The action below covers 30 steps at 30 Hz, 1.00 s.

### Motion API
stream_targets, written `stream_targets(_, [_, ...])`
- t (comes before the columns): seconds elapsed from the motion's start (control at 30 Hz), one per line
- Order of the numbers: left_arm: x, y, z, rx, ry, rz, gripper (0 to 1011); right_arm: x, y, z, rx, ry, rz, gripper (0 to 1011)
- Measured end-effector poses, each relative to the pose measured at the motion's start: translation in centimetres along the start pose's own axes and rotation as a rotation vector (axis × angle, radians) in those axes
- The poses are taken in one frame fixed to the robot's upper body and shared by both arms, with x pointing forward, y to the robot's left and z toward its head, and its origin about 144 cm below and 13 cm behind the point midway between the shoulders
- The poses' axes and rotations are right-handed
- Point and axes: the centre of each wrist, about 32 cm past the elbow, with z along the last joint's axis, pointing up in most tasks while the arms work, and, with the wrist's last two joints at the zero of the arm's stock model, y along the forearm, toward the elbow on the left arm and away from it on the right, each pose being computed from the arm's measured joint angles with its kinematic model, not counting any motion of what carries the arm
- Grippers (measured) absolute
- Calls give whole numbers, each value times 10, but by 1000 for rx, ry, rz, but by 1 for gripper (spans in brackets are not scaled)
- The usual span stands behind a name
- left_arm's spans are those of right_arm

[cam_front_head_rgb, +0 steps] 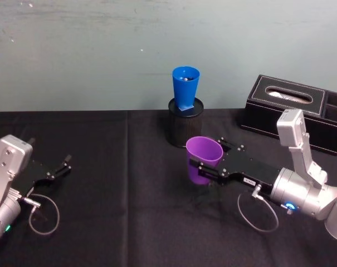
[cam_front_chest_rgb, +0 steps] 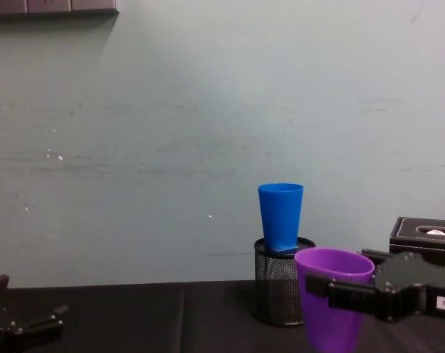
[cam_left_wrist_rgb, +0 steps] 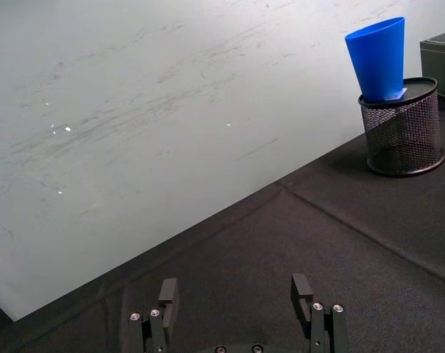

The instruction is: Pick up one cup with a gripper and tap it against the other cup.

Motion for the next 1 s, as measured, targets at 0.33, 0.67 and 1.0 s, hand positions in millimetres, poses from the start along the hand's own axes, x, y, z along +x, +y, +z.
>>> stream_targets(0.33, [0, 0, 0, 0, 0, 0, 1000, -4, -1, -12, -9, -21, 18, 715])
stream_targets(0.67, [0, 0, 0, 0, 0, 0, 1000, -8, -2, -19, -14, -29, 24, 715])
stream_targets(1.0, [0, 0, 0, 0, 0, 0, 1000, -10, -2, -28, -25, -18, 23, 715])
